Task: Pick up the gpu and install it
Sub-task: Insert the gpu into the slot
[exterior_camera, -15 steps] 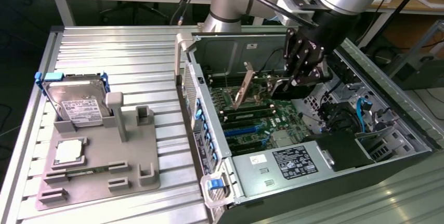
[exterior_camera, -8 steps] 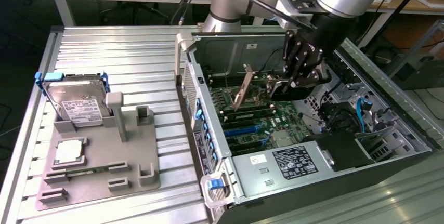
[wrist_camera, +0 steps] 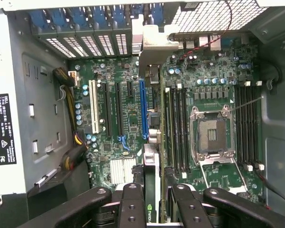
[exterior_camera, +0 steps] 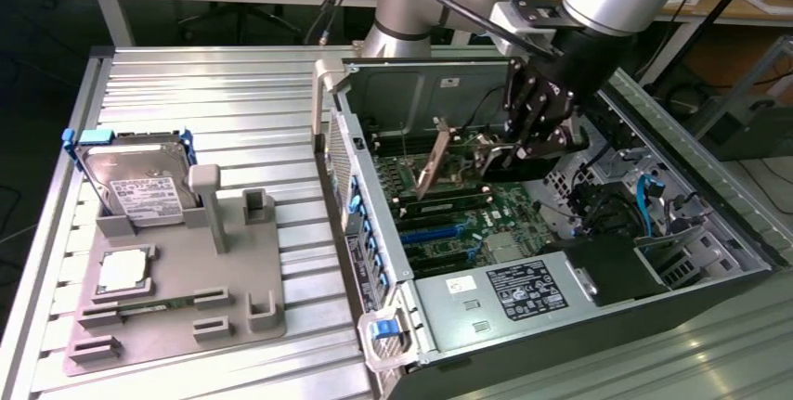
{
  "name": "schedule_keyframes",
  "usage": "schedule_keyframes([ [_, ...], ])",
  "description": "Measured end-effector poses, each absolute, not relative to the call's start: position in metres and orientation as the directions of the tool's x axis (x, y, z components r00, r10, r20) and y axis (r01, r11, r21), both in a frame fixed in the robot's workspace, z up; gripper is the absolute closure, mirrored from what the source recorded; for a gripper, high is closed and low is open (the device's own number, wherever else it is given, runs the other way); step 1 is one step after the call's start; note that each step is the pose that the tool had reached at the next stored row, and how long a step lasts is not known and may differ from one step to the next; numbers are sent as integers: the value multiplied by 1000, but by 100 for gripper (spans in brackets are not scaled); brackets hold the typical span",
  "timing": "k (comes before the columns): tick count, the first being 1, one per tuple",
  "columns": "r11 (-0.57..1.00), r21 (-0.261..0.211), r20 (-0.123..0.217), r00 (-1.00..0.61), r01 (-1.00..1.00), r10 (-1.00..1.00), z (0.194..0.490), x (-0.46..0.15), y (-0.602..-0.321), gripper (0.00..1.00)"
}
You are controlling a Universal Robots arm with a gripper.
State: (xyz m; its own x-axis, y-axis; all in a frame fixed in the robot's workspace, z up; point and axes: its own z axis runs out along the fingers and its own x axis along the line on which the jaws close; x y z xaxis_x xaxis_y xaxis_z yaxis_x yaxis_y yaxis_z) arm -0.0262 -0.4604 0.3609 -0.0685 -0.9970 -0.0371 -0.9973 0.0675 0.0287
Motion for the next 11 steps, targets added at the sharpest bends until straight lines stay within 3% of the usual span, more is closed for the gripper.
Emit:
schedule_keyframes([
  [11,67,29,-37,-68,-997,-997,353,-30,-459,73],
])
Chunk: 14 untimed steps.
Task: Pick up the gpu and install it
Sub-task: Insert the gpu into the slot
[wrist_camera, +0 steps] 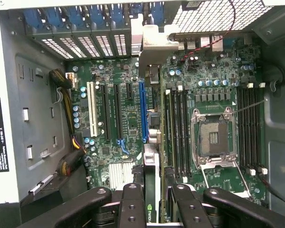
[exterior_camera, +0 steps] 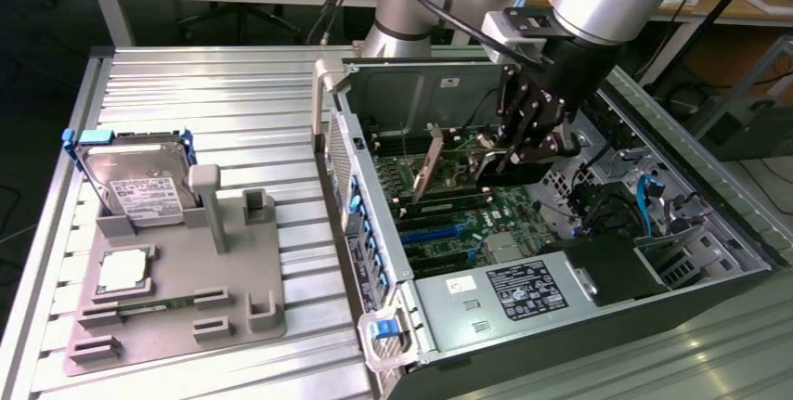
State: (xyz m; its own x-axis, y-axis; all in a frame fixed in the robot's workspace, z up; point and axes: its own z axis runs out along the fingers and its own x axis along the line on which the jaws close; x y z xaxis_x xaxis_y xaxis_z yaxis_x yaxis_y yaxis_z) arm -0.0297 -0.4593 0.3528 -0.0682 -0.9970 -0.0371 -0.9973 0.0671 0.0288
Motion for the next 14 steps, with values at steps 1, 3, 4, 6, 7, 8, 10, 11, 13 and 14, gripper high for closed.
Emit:
schedule_keyframes([
  [1,67,29,-37,-68,-997,-997,353,-30,-459,73],
  [3,67,29,-37,-68,-997,-997,353,-30,-459,73],
  [4,67,29,-37,-68,-997,-997,353,-30,-459,73],
  [6,67,29,-37,-68,-997,-997,353,-30,-459,73],
  [7,67,29,-37,-68,-997,-997,353,-30,-459,73],
  [8,67,29,-37,-68,-997,-997,353,-30,-459,73],
  [10,67,29,-37,-68,-997,-997,353,-30,-459,73],
  [11,67,29,-37,-68,-997,-997,353,-30,-459,73],
  [13,67,28,-37,-68,-997,-997,349,-32,-459,73],
  [14,65,28,-37,-66,-997,-997,346,-32,-459,73],
])
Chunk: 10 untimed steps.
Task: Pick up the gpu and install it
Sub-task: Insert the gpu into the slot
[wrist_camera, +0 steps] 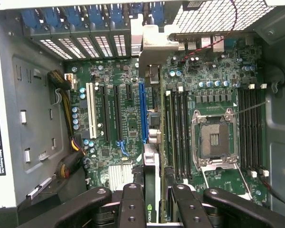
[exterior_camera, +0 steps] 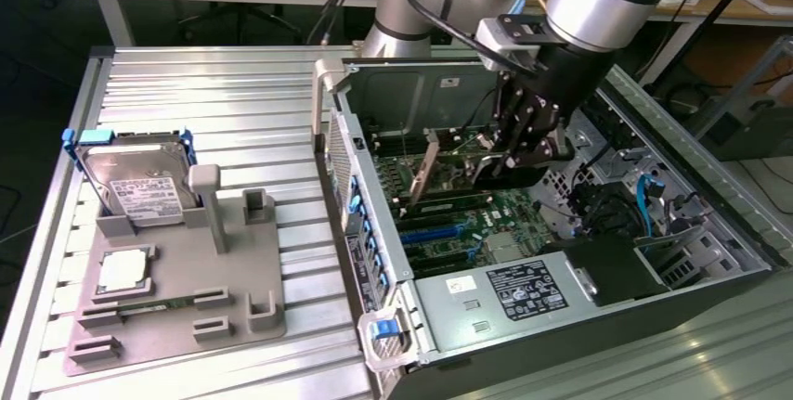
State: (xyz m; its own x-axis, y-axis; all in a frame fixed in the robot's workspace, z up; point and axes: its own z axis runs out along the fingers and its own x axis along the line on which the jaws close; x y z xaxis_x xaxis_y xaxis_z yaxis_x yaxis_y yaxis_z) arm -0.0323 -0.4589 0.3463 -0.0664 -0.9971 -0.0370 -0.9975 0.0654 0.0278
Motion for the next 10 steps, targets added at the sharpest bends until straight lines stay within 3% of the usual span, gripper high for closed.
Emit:
schedule_keyframes([
  [10,49,28,-37,-50,-998,-998,322,-44,-459,73],
])
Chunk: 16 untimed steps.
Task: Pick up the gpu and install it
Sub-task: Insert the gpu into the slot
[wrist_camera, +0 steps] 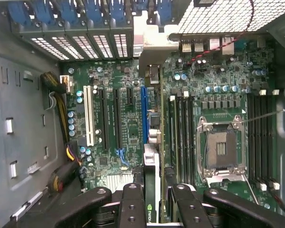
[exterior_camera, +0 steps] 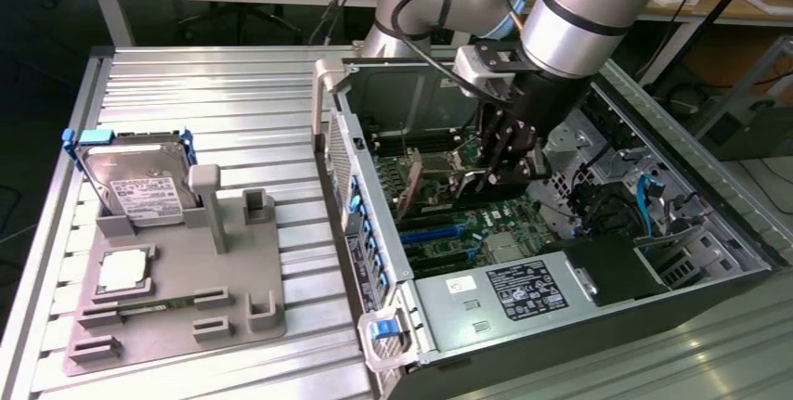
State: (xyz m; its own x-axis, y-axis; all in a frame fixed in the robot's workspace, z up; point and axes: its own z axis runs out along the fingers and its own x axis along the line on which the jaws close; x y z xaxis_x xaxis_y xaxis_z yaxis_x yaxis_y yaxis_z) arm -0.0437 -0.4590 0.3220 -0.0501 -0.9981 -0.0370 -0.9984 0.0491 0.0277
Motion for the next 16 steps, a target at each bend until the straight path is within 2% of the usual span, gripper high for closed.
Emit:
schedule_keyframes([
  [16,37,28,-37,-38,-999,-999,295,-62,-459,73],
])
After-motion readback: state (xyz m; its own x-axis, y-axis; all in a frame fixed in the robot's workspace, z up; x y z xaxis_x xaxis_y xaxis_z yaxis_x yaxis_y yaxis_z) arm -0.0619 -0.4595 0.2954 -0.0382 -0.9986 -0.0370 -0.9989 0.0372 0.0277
